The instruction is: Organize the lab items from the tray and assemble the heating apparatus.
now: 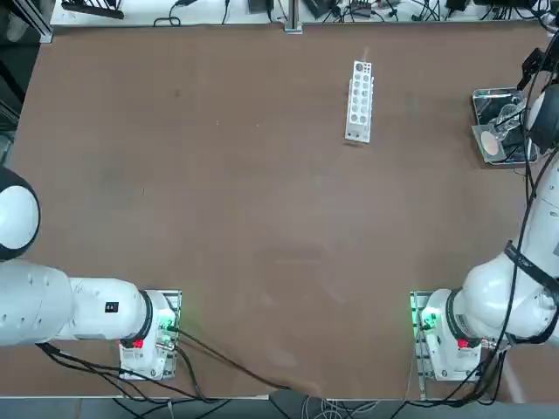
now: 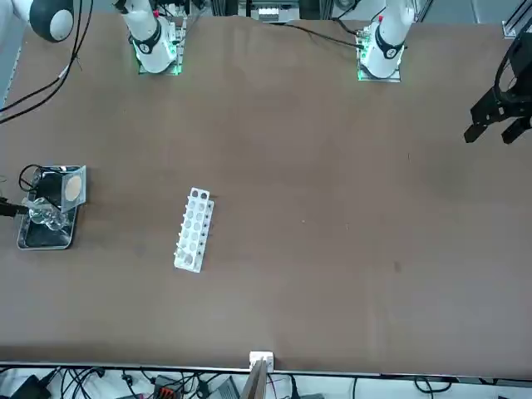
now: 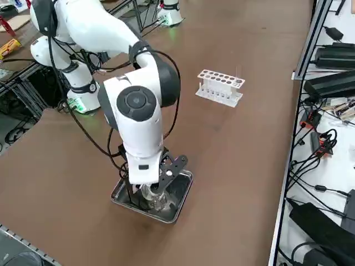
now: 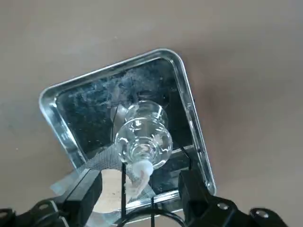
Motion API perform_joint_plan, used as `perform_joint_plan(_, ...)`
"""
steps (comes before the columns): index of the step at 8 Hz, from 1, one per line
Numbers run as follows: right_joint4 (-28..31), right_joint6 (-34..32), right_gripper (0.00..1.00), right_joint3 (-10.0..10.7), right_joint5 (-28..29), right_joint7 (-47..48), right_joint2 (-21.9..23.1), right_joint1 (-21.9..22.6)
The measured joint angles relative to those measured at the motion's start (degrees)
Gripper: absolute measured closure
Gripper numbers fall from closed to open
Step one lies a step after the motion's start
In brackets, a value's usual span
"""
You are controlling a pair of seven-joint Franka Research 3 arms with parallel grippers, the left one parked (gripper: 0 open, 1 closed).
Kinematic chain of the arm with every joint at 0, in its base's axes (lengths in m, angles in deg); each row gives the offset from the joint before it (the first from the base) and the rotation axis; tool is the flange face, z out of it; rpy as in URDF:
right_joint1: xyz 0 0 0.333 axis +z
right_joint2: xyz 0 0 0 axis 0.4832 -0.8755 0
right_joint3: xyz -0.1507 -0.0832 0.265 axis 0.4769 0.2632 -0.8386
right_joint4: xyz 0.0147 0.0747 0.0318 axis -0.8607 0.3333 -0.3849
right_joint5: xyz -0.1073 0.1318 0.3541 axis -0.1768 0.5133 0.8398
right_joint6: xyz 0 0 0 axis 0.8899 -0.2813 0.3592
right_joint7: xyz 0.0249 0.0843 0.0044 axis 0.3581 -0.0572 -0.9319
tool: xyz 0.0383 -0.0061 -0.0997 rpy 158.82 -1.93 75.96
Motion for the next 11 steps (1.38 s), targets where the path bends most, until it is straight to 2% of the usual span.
perform_joint_plan(7,1.29,0.51,0.04,-0.01,0.76,-2.09,-1.55,-0.59)
perform_joint_plan(11,1.51,2.04,0.09,-0.03,2.58,-2.78,-2.71,-0.64)
